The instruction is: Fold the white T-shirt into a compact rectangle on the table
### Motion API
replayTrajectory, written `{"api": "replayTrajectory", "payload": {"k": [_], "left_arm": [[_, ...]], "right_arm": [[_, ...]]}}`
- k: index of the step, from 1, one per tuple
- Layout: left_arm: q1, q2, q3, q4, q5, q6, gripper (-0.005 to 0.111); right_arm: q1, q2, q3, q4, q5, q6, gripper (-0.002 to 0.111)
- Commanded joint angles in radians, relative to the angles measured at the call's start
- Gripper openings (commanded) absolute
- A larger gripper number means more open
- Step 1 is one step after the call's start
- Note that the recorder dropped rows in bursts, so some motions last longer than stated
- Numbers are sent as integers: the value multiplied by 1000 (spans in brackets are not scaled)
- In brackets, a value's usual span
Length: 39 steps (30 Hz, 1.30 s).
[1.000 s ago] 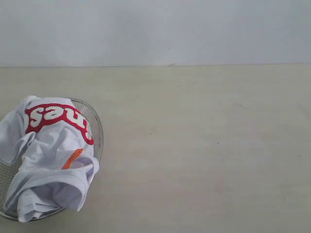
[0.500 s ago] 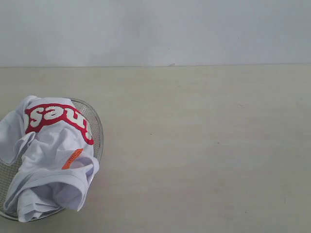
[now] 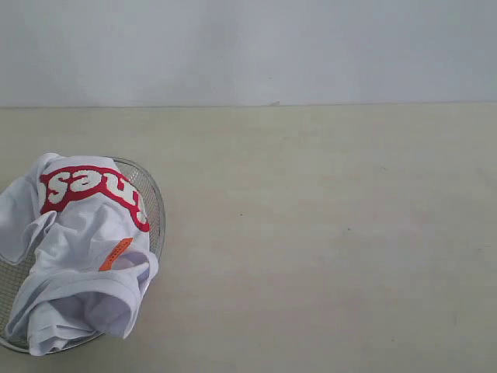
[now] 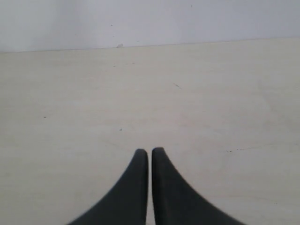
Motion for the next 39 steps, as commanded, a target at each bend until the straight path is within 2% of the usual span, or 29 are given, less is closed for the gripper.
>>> {"api": "replayTrajectory", "payload": {"k": [1, 4, 6, 9, 14, 20, 23, 25, 26, 29, 31, 39], "left_arm": [[3, 3, -6, -15, -22, -54, 4], [3, 8, -11, -15, 12, -62, 4], [3, 35, -29, -15, 86, -62, 4], [3, 111, -99, -15, 271, -62, 4], [3, 312, -318, -11, 685, -37, 4], [3, 545, -489, -23, 865, -35, 6], [3, 632, -531, -57, 907, -10, 19], [3, 678, -541, -102, 909, -10, 34], [3, 706, -543, -140, 907, -10, 46], [3, 771, -543, -222, 907, -10, 72], [3, 813, -543, -254, 910, -10, 82], [3, 977, -543, -297, 902, -10, 83]], "right_arm": [[-4, -4, -1, 2, -5, -6, 0], [-4, -4, -1, 2, -5, -6, 0], [-4, -4, -1, 2, -5, -6, 0], [-4, -4, -1, 2, -5, -6, 0], [-4, -4, -1, 2, -5, -6, 0], [-4, -4, -1, 2, -5, -6, 0], [-4, -4, -1, 2, -5, -6, 0], [-4, -4, -1, 2, -5, -6, 0], [-4, -4, -1, 2, -5, -6, 0], [-4, -4, -1, 2, -5, -6, 0], [-4, -4, -1, 2, -5, -6, 0], [-4, -4, -1, 2, -5, -6, 0]]}}
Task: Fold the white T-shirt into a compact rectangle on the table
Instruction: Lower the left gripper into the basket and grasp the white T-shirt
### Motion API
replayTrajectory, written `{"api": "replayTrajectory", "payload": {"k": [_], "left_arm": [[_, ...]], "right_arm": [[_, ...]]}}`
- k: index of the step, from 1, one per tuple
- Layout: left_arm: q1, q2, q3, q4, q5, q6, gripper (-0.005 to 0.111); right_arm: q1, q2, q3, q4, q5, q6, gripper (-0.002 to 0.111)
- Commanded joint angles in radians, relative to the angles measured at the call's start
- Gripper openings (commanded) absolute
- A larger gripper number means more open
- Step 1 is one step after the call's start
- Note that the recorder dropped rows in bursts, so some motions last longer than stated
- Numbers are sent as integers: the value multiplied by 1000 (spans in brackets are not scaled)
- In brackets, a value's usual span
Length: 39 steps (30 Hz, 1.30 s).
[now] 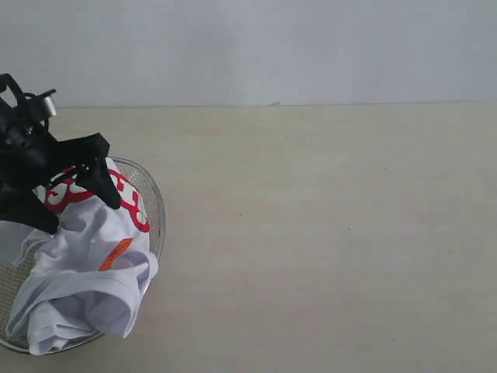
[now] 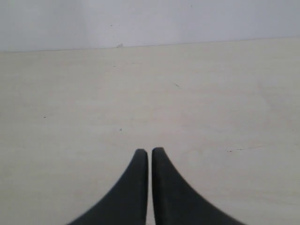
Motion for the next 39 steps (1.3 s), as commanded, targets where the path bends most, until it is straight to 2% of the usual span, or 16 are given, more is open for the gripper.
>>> {"api": "replayTrajectory", "payload": {"k": [1, 7, 24, 26, 28, 33, 39], "left_arm": [[3, 69, -7, -15, -15, 5, 83], [3, 100, -7, -15, -65, 13, 83], [1, 334, -7, -28, -65, -39, 81], [1, 361, -7, -42, -63, -39, 70], [1, 384, -7, -50, -67, -39, 54], [1, 406, -7, -51, -74, 13, 5], [1, 391, -17, -96, -65, 186, 4]], "right_arm": [[-4, -4, -1, 2, -5, -6, 0], [-4, -4, -1, 2, -5, -6, 0], [-4, -4, -1, 2, -5, -6, 0], [-4, -4, -1, 2, -5, -6, 0], [-4, -4, -1, 2, -5, -6, 0], [-4, -4, -1, 2, -5, -6, 0], [-4, -4, -1, 2, -5, -6, 0]]}}
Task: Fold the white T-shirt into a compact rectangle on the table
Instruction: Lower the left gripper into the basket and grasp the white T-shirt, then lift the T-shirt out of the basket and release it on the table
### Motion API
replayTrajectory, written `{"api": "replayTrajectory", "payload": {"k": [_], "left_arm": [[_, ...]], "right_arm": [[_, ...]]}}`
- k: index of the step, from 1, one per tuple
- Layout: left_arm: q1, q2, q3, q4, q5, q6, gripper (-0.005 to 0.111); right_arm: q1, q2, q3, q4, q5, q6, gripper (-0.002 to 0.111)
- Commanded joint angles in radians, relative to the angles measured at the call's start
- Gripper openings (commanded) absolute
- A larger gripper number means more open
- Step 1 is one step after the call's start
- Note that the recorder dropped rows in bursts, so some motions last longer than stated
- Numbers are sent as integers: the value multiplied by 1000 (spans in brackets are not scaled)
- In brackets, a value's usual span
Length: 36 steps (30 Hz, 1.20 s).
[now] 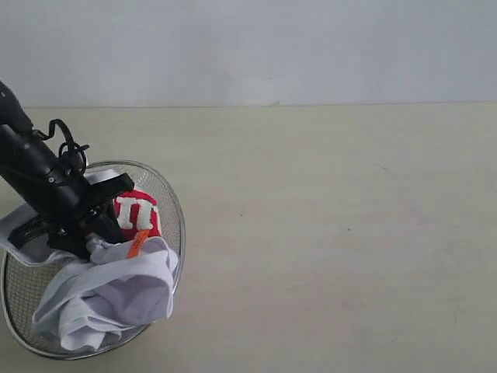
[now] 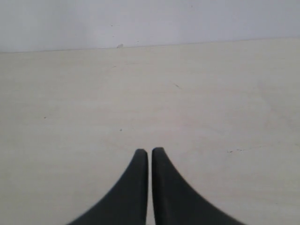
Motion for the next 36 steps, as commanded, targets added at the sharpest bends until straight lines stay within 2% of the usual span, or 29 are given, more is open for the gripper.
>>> {"api": "replayTrajectory", "payload": {"k": [1, 11, 20, 22, 24, 26, 28, 32, 36], "left_arm": [[-9, 69, 36, -10, -89, 162, 4], [-9, -160, 36, -13, -145, 175, 4], [-9, -501, 36, -44, -165, 237, 4], [-9, -592, 36, -117, -160, 311, 4], [-9, -657, 36, -287, -133, 405, 4], [-12, -696, 36, -531, -60, 520, 4], [-47, -694, 35, -640, -30, 547, 4], [-138, -640, 27, -671, -45, 547, 4], [-213, -509, -16, -685, -35, 562, 4]], "right_arm": [[-4, -4, -1, 2, -5, -6, 0], [-4, -4, -1, 2, -5, -6, 0], [-4, -4, -1, 2, -5, -6, 0], [-4, -4, -1, 2, -5, -6, 0], [-4, -4, -1, 2, -5, -6, 0], [-4, -4, -1, 2, -5, -6, 0], [-4, -4, -1, 2, -5, -6, 0], [-4, -4, -1, 2, -5, -6, 0], [-4, -4, -1, 2, -5, -6, 0]]}}
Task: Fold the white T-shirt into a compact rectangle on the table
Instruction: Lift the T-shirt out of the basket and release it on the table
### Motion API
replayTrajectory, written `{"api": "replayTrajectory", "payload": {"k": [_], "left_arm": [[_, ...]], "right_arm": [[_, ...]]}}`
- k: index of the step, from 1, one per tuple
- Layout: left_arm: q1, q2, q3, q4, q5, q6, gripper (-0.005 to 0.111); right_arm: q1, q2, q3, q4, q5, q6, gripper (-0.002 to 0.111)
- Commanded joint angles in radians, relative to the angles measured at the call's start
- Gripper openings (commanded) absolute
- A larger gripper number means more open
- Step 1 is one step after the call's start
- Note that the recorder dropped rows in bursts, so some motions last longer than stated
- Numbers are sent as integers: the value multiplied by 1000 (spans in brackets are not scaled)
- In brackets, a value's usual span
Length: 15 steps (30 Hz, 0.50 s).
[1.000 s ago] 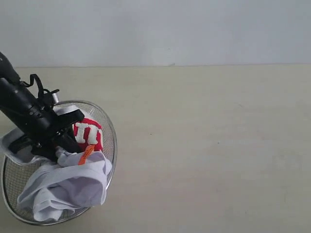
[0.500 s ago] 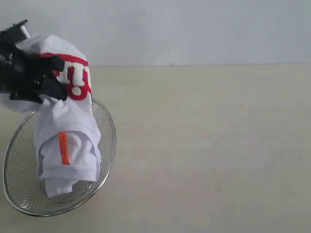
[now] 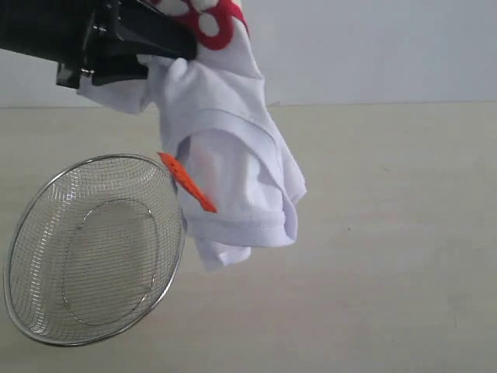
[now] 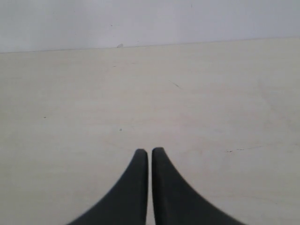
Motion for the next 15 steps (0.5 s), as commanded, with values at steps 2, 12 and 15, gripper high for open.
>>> {"api": "replayTrajectory", "payload": {"k": [2, 12, 15], "left_arm": [[-77, 180, -75, -39, 8, 25, 4], [-160, 491, -177, 66, -6, 7, 4], [-168, 542, -203, 66, 16, 11, 4]], "right_arm": [[-4, -4, -1, 2, -5, -6, 0], [-4, -4, -1, 2, -5, -6, 0], [-4, -4, -1, 2, -5, -6, 0]]}}
